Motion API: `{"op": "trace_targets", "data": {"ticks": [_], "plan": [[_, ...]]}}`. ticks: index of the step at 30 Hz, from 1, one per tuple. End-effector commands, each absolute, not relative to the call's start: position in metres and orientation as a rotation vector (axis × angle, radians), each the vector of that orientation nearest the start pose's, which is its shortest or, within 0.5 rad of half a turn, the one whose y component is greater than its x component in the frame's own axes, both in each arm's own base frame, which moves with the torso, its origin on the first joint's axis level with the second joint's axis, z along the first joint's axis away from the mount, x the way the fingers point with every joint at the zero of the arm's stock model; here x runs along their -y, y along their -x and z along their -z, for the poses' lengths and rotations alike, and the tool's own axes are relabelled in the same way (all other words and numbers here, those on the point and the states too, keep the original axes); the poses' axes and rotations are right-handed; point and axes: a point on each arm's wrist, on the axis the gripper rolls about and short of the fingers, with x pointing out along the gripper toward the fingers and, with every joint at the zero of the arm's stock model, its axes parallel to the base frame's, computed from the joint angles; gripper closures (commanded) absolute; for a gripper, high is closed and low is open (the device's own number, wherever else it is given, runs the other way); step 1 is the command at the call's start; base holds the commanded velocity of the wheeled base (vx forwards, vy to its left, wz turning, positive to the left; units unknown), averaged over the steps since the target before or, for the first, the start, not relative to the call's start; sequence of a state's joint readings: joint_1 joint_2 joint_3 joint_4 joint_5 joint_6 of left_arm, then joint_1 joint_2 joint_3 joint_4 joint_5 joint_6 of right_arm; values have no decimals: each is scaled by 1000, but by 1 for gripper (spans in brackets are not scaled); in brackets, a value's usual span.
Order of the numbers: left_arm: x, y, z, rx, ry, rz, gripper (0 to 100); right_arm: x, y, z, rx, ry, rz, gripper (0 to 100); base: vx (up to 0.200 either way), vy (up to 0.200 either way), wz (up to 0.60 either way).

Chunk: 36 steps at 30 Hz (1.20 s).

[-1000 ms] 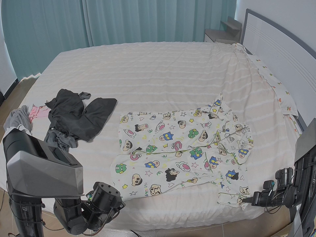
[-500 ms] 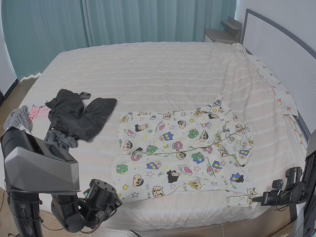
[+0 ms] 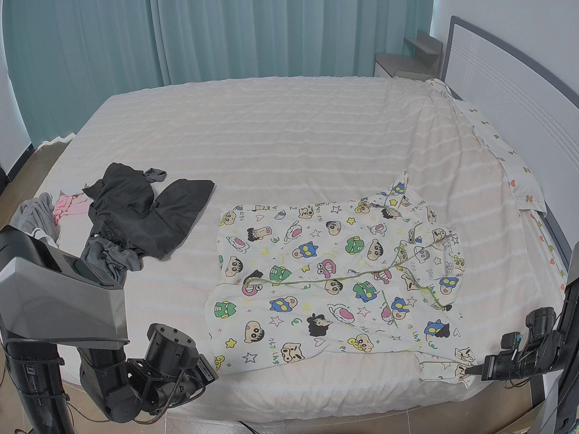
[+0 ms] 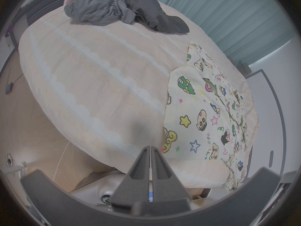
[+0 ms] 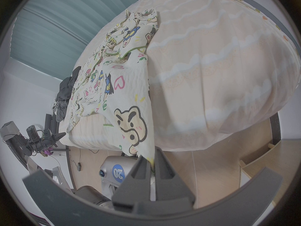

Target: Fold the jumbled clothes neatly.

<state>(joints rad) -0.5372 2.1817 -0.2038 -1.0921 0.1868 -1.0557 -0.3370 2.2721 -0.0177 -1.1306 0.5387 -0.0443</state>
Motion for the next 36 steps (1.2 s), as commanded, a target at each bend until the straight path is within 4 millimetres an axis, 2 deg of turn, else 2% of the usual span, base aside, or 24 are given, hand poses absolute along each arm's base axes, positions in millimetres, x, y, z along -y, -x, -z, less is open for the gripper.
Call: {"op": "trace_targets", "data": {"ticks": [1,3,4,9,19,21,25,33,34,36], "plan": [[116,-207,22,-905,648,-107,100,49,-174,41,-1019,-438,-199,100,0,0,0],[116,-209,21,-893,647,-97,100,49,-174,41,-1020,-438,-199,100,0,0,0],[115,-209,21,-890,649,-97,0,49,-174,41,-1019,-436,-200,100,0,0,0],[114,-213,18,-853,658,-73,0,49,-174,41,-1020,-434,-201,100,0,0,0],[125,-225,16,-839,674,37,0,49,-174,42,-1024,-431,-204,100,0,0,0],[131,-233,29,-855,660,34,0,49,-174,42,-1024,-423,-209,100,0,0,0],[137,-239,41,-871,650,34,0,49,-174,43,-1025,-423,-209,100,0,0,0],[147,-244,47,-865,588,69,0,49,-174,43,-1027,-422,-210,100,0,0,0],[147,-244,48,-865,585,69,100,49,-174,43,-1026,-423,-212,100,0,0,0],[147,-244,48,-864,584,68,100,48,-173,43,-1028,-420,-212,100,0,0,0]]}}
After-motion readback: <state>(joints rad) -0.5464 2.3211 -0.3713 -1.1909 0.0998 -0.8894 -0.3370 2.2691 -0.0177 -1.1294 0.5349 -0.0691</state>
